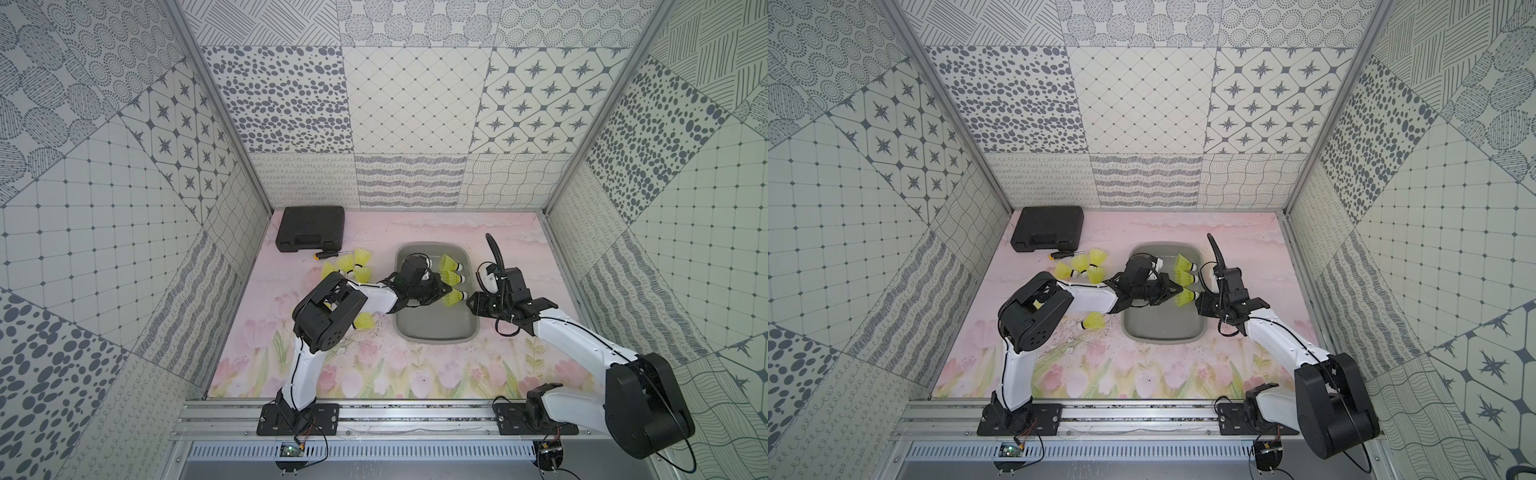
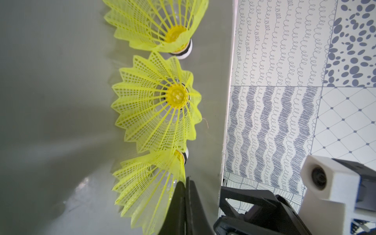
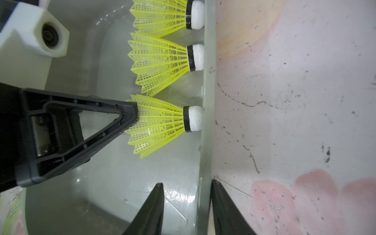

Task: Put the shuttlecocks into the storage box
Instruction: Place the shuttlecock in the storage box.

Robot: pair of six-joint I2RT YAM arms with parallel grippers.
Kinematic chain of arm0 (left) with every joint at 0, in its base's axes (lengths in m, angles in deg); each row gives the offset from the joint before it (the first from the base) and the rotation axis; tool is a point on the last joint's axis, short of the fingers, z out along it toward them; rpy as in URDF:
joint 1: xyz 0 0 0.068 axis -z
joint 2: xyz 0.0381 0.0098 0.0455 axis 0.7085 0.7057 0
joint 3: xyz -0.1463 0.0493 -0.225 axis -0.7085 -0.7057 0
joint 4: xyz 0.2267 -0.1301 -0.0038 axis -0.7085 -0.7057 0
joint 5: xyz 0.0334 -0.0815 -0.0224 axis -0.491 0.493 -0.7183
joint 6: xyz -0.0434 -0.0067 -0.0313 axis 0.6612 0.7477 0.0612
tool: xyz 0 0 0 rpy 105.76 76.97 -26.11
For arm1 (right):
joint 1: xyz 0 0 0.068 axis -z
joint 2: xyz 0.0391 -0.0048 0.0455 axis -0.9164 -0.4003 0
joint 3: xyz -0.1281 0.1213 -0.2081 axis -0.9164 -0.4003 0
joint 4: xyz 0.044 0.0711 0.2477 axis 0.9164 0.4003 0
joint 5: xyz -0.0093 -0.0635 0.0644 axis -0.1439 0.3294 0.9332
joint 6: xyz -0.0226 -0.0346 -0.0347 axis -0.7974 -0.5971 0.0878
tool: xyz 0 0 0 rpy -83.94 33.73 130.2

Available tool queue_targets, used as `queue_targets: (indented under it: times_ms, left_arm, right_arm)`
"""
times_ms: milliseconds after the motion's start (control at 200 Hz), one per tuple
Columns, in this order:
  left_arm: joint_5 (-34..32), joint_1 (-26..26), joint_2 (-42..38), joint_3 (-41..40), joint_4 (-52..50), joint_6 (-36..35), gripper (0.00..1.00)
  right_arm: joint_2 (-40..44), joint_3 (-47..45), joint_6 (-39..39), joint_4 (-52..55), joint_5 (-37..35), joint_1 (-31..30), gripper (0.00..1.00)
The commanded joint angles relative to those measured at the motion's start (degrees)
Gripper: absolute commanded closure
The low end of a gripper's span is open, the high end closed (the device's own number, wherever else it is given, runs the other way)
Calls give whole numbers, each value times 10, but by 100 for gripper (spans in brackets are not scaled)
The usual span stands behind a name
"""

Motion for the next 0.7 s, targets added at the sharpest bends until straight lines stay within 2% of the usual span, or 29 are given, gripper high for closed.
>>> queue_targets:
  times_ms: [0, 425, 695]
  left_arm:
    - [-1, -2, 0, 8, 7, -12, 87]
    - [-7, -8, 0, 21, -26, -32, 74]
    - [-3, -9, 7, 25, -34, -35, 70]
  right_arm:
    - [-2, -7, -7, -12, 2, 2, 58]
    - [5, -3, -9, -6, -6, 2, 58]
    - [8, -2, -9, -4, -8, 2, 58]
